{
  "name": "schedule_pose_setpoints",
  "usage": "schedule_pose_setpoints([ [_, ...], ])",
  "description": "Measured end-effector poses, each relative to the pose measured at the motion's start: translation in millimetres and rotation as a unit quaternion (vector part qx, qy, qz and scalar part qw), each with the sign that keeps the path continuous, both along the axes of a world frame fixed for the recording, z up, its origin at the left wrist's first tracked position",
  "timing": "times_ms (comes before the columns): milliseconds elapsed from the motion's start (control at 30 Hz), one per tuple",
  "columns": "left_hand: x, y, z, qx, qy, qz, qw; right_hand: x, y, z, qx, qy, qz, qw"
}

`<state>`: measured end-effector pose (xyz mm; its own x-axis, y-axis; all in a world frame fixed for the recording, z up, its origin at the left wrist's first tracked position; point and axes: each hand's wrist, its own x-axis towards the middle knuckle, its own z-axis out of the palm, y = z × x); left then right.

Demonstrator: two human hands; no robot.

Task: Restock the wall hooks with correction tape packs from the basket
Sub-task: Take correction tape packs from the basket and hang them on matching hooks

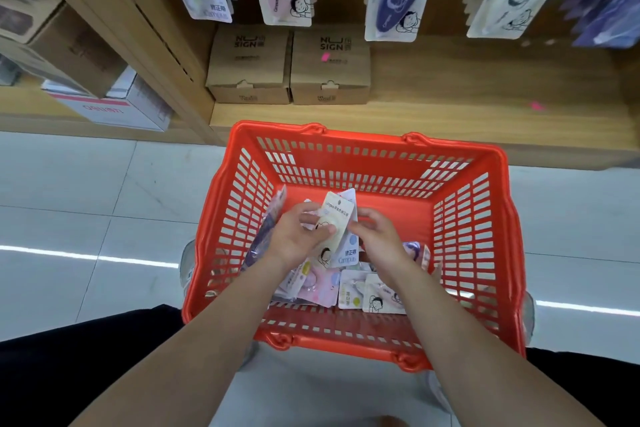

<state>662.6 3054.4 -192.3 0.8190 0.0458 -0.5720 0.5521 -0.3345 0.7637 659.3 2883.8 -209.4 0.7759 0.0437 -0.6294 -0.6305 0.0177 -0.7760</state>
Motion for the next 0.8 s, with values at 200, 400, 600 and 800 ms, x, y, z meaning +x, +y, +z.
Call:
schedule_pose_setpoints([
  [200, 3.3, -1.9, -9.8, 0.007, 0.038, 0.047, 0.998, -0.1, -0.3, -0.6, 0.058, 0.065, -0.038, 0.995],
  [400, 5.7, 5.2, -12.6, -0.052, 0.056, 0.07, 0.995, 12.4, -8.7, 4.3, -0.014, 0.03, 0.125, 0.992],
  [600, 8.6, 23.6, -22.2, -0.035, 0.01, 0.052, 0.998, 23.2, -57.2, -38.9, -0.265, -0.001, 0.296, 0.918],
  [800, 6.6, 34.1, -39.2, -0.038, 0.035, 0.056, 0.997, 12.6, -40.9, -63.6, -0.297, 0.014, 0.402, 0.866],
])
